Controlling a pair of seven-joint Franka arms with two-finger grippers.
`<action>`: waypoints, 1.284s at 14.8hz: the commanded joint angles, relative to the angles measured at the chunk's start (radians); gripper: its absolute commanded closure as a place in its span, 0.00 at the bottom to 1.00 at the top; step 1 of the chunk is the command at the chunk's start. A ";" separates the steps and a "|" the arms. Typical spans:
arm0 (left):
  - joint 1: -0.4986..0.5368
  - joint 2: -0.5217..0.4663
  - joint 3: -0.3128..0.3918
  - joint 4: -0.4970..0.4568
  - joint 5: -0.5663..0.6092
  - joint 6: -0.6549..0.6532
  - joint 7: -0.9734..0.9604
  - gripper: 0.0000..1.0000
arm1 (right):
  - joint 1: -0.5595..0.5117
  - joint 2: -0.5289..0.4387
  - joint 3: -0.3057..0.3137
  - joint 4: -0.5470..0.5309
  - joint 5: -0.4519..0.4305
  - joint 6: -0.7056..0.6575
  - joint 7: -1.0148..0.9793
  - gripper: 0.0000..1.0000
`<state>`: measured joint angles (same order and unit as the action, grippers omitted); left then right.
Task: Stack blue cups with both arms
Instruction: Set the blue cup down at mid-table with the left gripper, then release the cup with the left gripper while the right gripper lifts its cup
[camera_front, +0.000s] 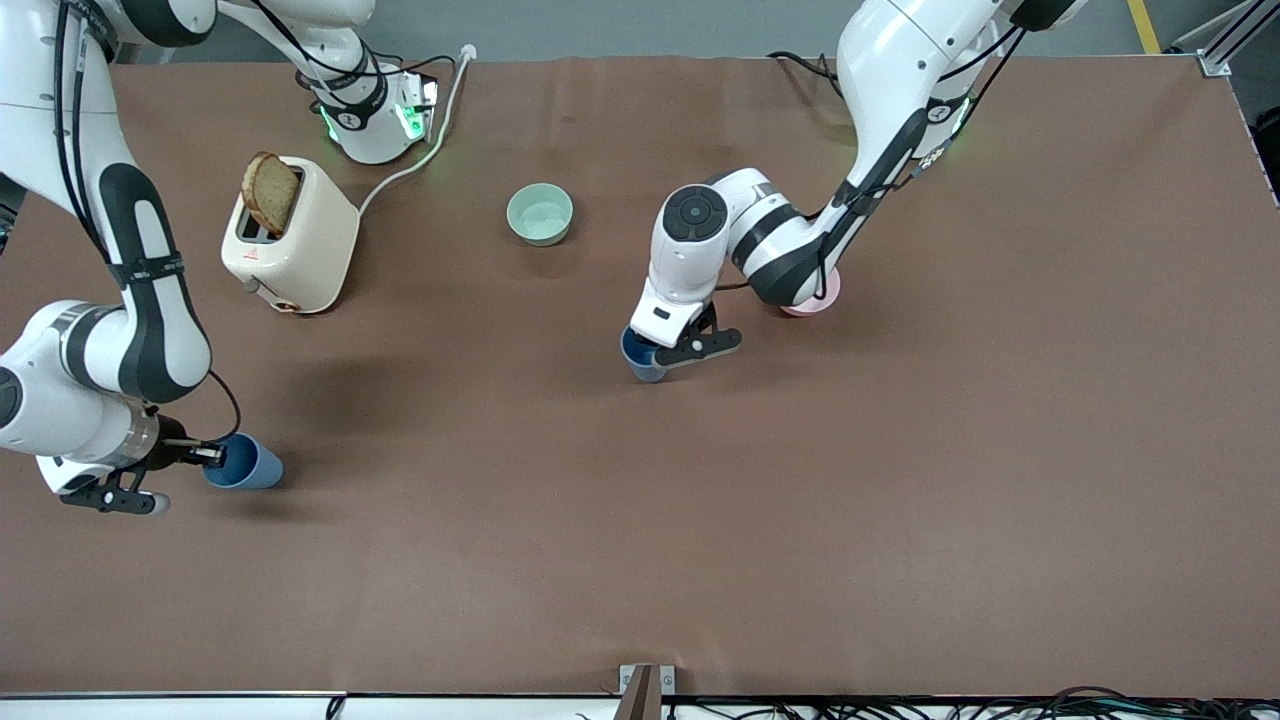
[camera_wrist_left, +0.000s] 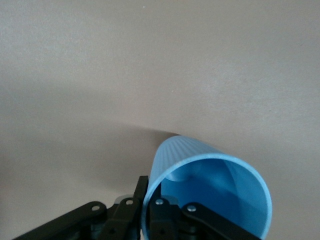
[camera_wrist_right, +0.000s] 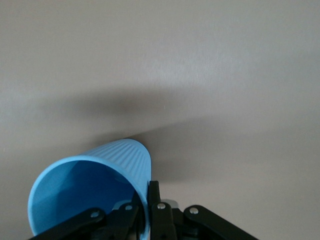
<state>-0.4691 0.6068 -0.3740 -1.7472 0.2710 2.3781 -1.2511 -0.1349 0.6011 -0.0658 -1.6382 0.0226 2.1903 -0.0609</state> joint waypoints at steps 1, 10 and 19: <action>-0.005 0.014 0.006 0.021 0.024 -0.014 -0.021 0.46 | -0.005 -0.104 0.003 -0.015 0.005 -0.108 0.000 0.97; 0.131 -0.093 0.007 0.263 0.056 -0.339 0.151 0.00 | 0.243 -0.362 0.006 -0.014 0.004 -0.360 0.371 1.00; 0.424 -0.306 -0.005 0.330 -0.033 -0.568 0.796 0.00 | 0.752 -0.380 0.006 0.032 -0.001 -0.363 0.912 1.00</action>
<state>-0.0953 0.3489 -0.3670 -1.4061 0.2768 1.8558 -0.5564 0.5263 0.2362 -0.0446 -1.6106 0.0235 1.8235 0.7705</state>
